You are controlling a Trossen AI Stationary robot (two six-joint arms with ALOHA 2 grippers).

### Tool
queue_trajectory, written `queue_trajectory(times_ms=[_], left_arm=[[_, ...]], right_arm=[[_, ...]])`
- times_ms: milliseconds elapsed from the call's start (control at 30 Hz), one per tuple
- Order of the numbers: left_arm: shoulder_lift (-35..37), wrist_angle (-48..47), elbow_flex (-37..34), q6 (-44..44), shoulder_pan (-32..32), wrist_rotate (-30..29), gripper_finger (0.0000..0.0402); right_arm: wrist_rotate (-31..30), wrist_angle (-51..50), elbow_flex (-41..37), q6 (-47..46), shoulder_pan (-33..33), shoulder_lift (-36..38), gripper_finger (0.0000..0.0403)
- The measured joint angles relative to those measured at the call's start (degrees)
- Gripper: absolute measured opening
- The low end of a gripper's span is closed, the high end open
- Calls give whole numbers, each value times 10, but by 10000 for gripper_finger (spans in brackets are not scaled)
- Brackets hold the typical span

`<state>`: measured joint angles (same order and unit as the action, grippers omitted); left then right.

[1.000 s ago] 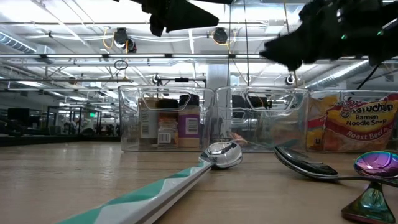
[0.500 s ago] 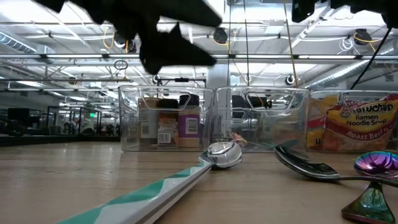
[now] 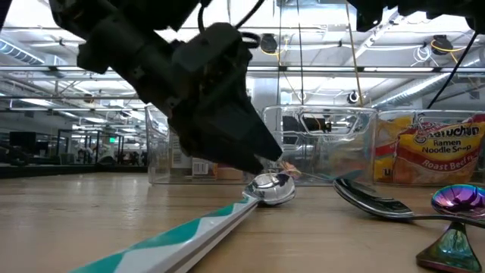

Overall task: Pick & Place Food Item
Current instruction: Put the blue pattern spoon into the middle transparent bin

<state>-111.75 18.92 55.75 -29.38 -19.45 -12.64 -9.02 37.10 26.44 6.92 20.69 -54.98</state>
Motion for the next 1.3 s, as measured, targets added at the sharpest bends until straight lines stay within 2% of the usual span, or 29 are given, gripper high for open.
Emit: queue_trajectory(times_ms=[233,433,567,833,900,967,1100,1200,1300], left_arm=[[-31,6,0,-13,9,51,271],[-33,6,1,-4,9,64,260],[-35,8,1,19,4,77,205],[-34,8,0,27,6,126,36],[-29,8,1,34,10,148,14],[-22,6,0,44,15,161,16],[7,-8,-1,67,13,144,26],[41,-8,0,107,-1,117,9],[75,-9,0,153,-24,58,10]], right_arm=[[0,-2,0,0,0,0,210],[0,-1,0,0,0,0,210],[0,-2,0,0,0,0,208],[0,-3,0,0,0,0,208],[1,-4,0,0,0,0,208],[1,-5,0,0,0,0,208],[1,-5,0,0,0,0,208],[1,-6,0,0,0,0,208],[1,-6,0,1,0,0,208]])
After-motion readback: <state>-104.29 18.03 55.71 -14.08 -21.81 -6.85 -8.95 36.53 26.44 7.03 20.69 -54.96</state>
